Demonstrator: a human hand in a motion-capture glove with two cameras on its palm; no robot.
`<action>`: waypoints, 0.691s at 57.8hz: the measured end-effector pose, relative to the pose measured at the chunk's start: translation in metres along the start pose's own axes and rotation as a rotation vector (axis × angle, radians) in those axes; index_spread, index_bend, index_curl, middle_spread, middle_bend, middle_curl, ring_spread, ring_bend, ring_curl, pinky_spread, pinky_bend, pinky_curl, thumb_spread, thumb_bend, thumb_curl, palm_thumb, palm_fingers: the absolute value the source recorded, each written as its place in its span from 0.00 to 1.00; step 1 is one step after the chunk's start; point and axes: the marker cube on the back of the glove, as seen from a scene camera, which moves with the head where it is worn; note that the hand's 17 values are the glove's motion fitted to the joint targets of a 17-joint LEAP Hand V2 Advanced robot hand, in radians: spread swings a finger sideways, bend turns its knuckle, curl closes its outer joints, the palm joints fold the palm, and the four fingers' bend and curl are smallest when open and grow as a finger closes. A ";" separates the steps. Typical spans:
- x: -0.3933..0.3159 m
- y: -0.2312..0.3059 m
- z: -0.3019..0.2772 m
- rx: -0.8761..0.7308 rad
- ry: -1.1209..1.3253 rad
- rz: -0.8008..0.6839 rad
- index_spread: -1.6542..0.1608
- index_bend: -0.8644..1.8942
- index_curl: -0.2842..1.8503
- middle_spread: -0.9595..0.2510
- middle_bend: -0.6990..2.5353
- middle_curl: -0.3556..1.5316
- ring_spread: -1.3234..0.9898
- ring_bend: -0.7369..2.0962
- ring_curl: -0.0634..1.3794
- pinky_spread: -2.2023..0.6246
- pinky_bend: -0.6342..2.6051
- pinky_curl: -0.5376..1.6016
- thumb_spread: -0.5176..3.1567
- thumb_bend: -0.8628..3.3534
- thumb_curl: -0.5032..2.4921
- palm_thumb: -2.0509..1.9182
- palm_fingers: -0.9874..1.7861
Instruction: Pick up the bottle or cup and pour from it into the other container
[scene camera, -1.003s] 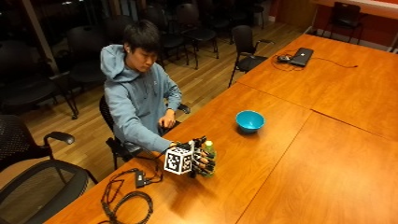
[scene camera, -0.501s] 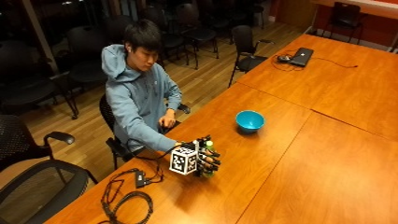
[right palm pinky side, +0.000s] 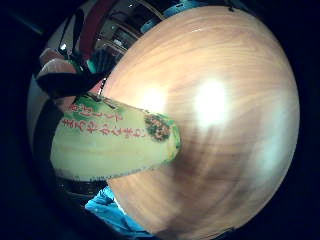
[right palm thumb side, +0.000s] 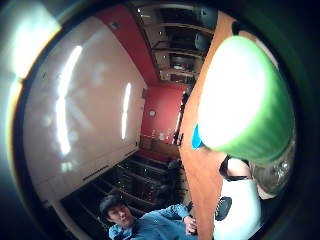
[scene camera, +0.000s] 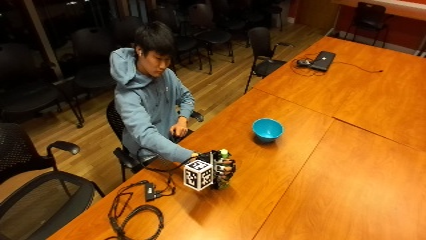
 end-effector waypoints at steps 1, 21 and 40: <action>0.000 0.000 0.000 0.003 -0.006 0.002 0.84 0.38 0.31 0.80 0.31 0.40 0.56 0.41 0.27 0.80 0.34 0.37 0.31 0.21 0.33 0.79 0.72; 0.002 -0.004 0.005 0.074 -0.036 -0.016 0.85 0.37 0.33 0.77 0.30 0.43 0.51 0.41 0.32 0.74 0.33 0.39 0.24 0.20 0.36 0.79 0.77; -0.001 -0.008 0.006 0.125 -0.063 -0.016 0.86 0.39 0.35 0.75 0.28 0.44 0.51 0.39 0.33 0.72 0.32 0.40 0.21 0.20 0.38 0.80 0.77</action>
